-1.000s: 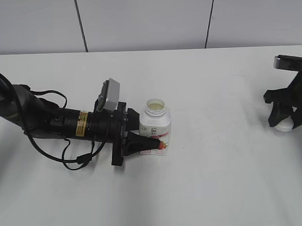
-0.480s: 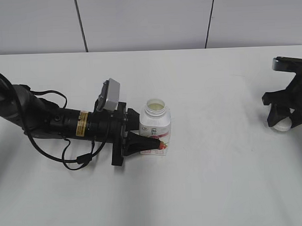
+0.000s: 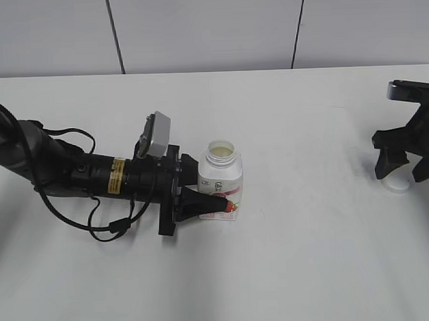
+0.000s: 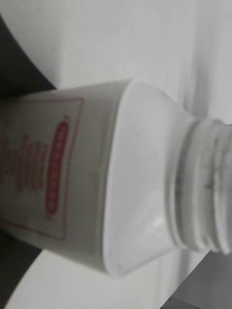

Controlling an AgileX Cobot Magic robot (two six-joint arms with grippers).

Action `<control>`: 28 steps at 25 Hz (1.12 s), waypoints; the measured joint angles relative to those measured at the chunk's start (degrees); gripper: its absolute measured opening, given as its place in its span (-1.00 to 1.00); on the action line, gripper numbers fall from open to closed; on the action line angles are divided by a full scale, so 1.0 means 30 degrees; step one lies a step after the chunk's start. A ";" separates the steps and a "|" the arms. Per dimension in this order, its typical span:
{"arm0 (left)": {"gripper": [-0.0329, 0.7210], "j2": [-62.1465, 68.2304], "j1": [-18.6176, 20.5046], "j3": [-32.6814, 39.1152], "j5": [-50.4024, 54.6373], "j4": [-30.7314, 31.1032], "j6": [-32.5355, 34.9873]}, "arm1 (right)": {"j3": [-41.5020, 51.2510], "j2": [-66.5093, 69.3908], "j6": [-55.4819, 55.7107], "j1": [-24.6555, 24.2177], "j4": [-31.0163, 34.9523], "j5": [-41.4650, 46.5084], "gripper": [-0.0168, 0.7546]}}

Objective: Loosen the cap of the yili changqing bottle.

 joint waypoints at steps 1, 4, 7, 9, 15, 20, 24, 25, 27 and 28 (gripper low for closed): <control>0.06 0.0000 0.0000 0.0000 0.0000 0.0000 0.0000 | 0.0000 0.0000 0.0021 0.0000 0.0020 0.0000 0.47; 0.09 0.0000 0.0000 0.0000 0.0000 0.0000 0.0000 | 0.0000 0.0000 0.0042 0.0000 0.0041 0.0000 0.47; 0.28 0.0000 0.0000 0.0000 0.0000 0.0000 0.0000 | 0.0000 0.0000 0.0088 0.0000 0.0111 0.0000 0.46; 0.47 0.0000 0.0000 0.0019 0.0000 0.0092 -0.0019 | 0.0000 0.0000 0.0088 0.0000 0.0203 0.0000 0.46; 0.73 -0.0175 0.0000 0.0055 0.0000 0.0319 -0.0038 | 0.0000 0.0000 0.0088 0.0000 0.0376 0.0000 0.46; 0.73 -0.1213 0.0000 0.0093 0.0036 0.0937 -0.0055 | -0.0071 0.0000 0.0123 0.0000 0.0418 0.0418 0.46; 0.72 -0.2146 0.0000 0.0093 0.0052 0.1582 -0.0396 | -0.0162 -0.0314 0.0155 0.0000 0.0598 0.0723 0.46; 0.71 -0.2421 0.0000 0.0093 0.0052 0.1691 -0.0468 | -0.0162 -0.0506 0.0155 0.0000 0.0602 0.0806 0.46; 0.70 -0.2922 0.0000 0.0093 0.0052 0.1706 -0.0507 | -0.0179 -0.1014 0.0179 0.0000 0.0641 0.1076 0.46; 0.69 -0.3149 0.0000 0.0093 0.0052 0.1706 -0.0533 | -0.0198 -0.1267 0.0179 0.0000 0.0656 0.1196 0.46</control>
